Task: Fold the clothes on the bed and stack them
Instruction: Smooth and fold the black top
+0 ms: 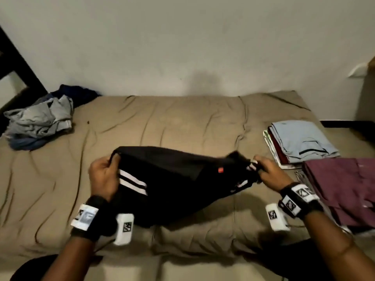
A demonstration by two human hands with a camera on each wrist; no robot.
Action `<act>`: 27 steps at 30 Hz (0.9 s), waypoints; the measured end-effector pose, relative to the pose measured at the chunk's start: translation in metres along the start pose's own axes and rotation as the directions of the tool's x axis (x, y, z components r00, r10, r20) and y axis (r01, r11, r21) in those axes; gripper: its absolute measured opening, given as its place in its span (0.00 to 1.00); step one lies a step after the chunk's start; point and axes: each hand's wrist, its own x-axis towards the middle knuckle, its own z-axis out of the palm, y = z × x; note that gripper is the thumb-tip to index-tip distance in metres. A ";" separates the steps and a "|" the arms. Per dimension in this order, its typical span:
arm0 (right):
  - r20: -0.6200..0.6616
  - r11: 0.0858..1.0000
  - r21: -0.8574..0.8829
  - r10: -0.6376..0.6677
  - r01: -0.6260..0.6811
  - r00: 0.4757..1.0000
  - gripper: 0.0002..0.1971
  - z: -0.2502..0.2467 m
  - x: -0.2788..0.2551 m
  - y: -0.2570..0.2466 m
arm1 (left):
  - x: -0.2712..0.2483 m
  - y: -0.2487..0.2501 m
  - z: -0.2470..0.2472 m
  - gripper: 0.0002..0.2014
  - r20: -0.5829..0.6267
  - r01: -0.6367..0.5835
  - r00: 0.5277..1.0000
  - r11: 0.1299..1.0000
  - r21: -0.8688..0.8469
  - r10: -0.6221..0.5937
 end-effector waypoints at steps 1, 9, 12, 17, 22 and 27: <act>-0.054 0.998 0.034 0.050 -0.048 0.997 0.16 -0.008 0.015 -0.001 | 0.016 0.002 -0.006 0.25 0.015 -0.015 1.000 0.999 0.049 0.014; 0.189 0.930 -0.157 0.360 -0.333 0.914 0.22 0.095 0.046 0.062 | 0.055 -0.090 0.015 0.11 0.268 -0.044 0.898 0.534 0.844 -0.350; 0.113 0.904 -0.290 0.359 -0.315 0.926 0.27 0.139 0.018 0.071 | 0.025 -0.111 0.039 0.13 0.319 -0.117 0.881 0.492 0.863 -0.349; 0.113 0.805 -0.551 0.333 -0.219 0.936 0.37 0.180 -0.001 0.076 | 0.018 -0.129 0.095 0.24 0.316 -0.067 0.925 0.725 0.685 -0.213; 0.256 0.688 -0.725 0.317 -0.035 0.913 0.43 0.187 0.008 0.070 | 0.055 -0.129 0.157 0.38 0.478 -0.120 0.804 0.690 0.714 -0.354; 0.206 0.724 -0.682 0.325 -0.102 0.923 0.44 0.180 0.013 0.074 | 0.058 -0.129 0.172 0.18 0.518 -0.203 0.798 0.672 0.712 -0.307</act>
